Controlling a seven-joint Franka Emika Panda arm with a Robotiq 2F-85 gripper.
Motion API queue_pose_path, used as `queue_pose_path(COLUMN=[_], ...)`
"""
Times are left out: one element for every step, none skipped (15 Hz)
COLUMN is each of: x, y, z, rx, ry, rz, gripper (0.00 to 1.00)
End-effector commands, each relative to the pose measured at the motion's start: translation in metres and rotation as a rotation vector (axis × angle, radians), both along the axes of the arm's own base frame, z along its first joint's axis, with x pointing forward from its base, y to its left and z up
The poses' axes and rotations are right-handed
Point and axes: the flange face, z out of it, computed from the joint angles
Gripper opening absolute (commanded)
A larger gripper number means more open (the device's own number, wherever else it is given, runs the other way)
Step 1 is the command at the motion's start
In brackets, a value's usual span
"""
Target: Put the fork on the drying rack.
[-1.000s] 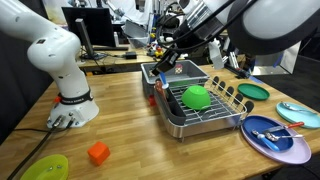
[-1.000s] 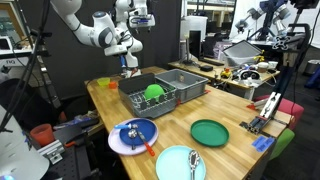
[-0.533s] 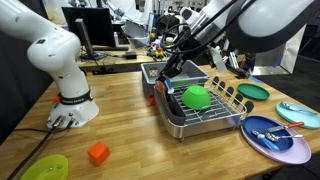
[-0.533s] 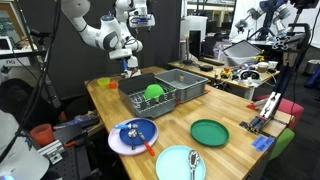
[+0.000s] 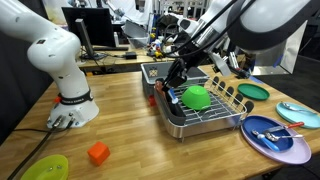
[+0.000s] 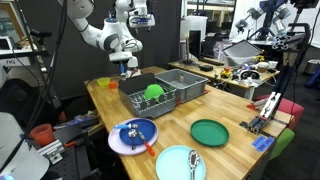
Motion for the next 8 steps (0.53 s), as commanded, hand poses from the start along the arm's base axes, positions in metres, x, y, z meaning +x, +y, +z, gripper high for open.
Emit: queue_pose_path(x=[0.002, 0.003, 0.003, 0.003, 0.003, 0.003, 0.004, 0.005], y=[-0.002, 0.000, 0.001, 0.002, 0.002, 0.003, 0.002, 0.002], z=[-0.004, -0.007, -0.010, -0.012, -0.014, -0.015, -0.017, -0.018], rx=[0.002, -0.003, -0.008, -0.013, -0.018, -0.022, -0.029, -0.033], ry=[0.017, 0.021, 0.026, 0.028, 0.030, 0.035, 0.040, 0.046], rz=[0.074, 0.093, 0.114, 0.131, 0.146, 0.162, 0.178, 0.192], gripper=[0.07, 0.07, 0.07, 0.07, 0.07, 0.07, 0.07, 0.07])
